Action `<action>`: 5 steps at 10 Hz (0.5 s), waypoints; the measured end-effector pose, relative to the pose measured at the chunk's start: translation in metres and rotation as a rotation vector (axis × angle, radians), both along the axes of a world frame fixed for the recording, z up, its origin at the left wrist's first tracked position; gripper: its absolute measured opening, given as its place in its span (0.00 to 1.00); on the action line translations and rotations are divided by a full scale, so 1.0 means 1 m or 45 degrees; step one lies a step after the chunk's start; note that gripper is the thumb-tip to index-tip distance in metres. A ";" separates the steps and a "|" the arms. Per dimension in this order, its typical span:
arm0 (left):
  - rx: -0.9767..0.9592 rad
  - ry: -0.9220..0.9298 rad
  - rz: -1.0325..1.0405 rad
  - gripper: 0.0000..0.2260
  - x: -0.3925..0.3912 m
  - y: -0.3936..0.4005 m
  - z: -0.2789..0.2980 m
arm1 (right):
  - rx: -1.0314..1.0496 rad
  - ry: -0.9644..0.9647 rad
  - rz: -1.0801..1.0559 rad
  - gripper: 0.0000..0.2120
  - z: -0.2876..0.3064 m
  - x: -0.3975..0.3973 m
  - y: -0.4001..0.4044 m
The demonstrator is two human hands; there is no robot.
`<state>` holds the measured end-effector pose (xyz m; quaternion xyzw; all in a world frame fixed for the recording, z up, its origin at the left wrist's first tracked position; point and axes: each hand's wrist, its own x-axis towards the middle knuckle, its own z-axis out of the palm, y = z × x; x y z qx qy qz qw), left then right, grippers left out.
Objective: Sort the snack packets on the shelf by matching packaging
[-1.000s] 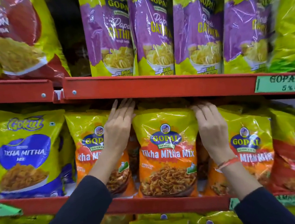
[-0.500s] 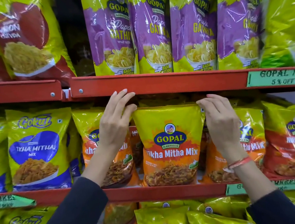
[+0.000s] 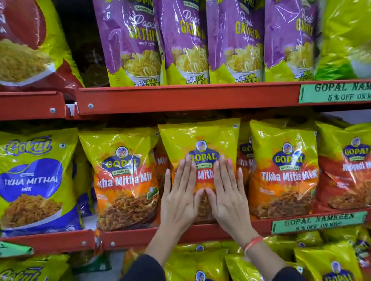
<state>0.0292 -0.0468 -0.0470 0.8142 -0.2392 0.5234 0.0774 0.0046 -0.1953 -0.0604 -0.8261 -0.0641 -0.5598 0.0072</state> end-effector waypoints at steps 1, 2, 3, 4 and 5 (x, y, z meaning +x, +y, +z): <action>0.020 0.097 -0.034 0.28 0.005 -0.002 0.013 | 0.030 0.104 0.039 0.31 0.017 0.009 -0.003; 0.037 0.104 0.000 0.28 0.001 -0.001 0.011 | 0.042 0.095 0.040 0.31 0.012 0.008 0.000; 0.019 0.128 0.016 0.28 -0.035 0.043 0.020 | -0.014 0.100 0.131 0.31 0.022 -0.024 0.039; -0.026 -0.030 -0.043 0.28 -0.038 0.056 0.025 | -0.095 -0.055 0.211 0.30 0.040 -0.030 0.033; -0.135 -0.174 -0.062 0.30 -0.048 0.074 0.056 | -0.111 -0.230 0.237 0.30 0.075 -0.046 0.034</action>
